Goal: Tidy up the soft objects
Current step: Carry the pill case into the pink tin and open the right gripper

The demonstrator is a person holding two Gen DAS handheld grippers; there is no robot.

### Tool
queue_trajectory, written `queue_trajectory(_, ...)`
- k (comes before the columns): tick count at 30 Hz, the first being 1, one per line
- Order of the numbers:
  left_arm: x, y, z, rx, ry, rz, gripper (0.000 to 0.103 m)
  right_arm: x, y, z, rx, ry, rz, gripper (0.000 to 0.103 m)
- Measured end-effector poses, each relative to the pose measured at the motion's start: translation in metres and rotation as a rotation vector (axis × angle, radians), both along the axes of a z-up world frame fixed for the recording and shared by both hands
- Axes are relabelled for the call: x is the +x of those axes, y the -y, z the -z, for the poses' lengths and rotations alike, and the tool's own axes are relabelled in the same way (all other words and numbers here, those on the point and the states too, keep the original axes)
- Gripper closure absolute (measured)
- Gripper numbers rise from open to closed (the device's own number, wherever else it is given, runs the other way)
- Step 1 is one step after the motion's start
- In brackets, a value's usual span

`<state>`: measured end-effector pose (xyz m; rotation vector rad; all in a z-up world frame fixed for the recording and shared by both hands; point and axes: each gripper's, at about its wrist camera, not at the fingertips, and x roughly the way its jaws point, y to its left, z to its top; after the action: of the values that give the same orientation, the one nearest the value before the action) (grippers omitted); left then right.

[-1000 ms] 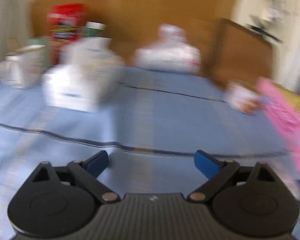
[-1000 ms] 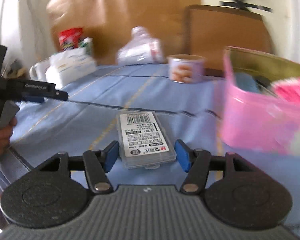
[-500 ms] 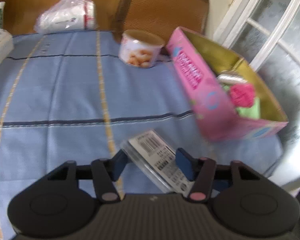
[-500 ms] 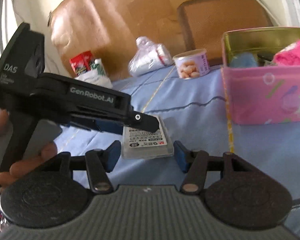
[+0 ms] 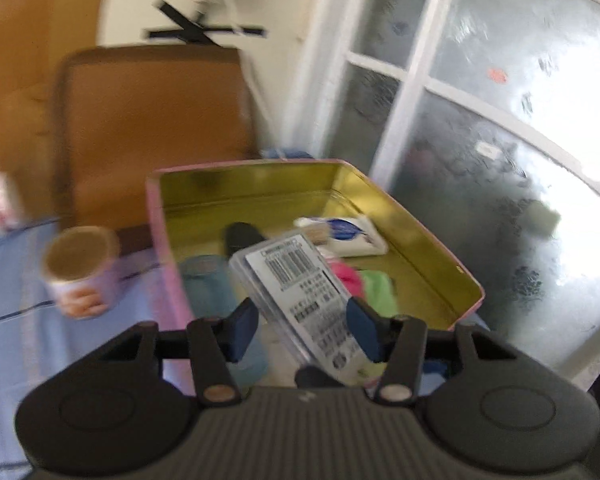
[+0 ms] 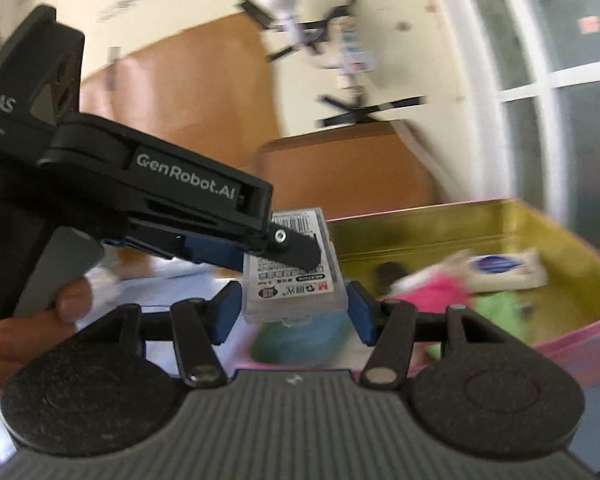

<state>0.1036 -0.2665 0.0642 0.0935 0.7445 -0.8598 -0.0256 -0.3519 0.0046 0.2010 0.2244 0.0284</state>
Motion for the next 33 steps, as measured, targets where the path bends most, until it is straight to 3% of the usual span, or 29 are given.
queue_trajectory(4,0.005,0.053,0.012,0.055,0.039,0.038,0.054,0.012,0.041,0.012,-0.014,-0.037,0.119,0.043)
queue_trajectory(7,0.01,0.077,0.017,0.09,0.09,0.002,0.051,0.03,0.062,0.017,-0.01,-0.075,0.185,0.043)
queue_trajectory(9,0.015,0.081,0.018,0.104,0.127,-0.047,0.041,0.044,0.07,0.019,-0.051,-0.102,0.262,0.039)
queue_trajectory(11,0.021,0.072,0.019,0.116,0.14,-0.094,0.038,0.054,0.078,0.022,-0.059,-0.132,0.3,0.032)
queue_trajectory(17,0.027,0.04,0.025,0.175,0.132,-0.199,0.038,0.027,0.089,0.02,0.013,-0.063,0.318,0.028)
queue_trajectory(23,0.001,0.017,0.022,0.214,0.198,-0.197,0.031,-0.034,0.07,0.02,0.152,0.02,0.349,0.027)
queue_trajectory(33,-0.061,-0.032,0.012,0.217,0.312,-0.19,0.007,-0.06,0.032,0.016,0.325,-0.032,0.257,0.022)
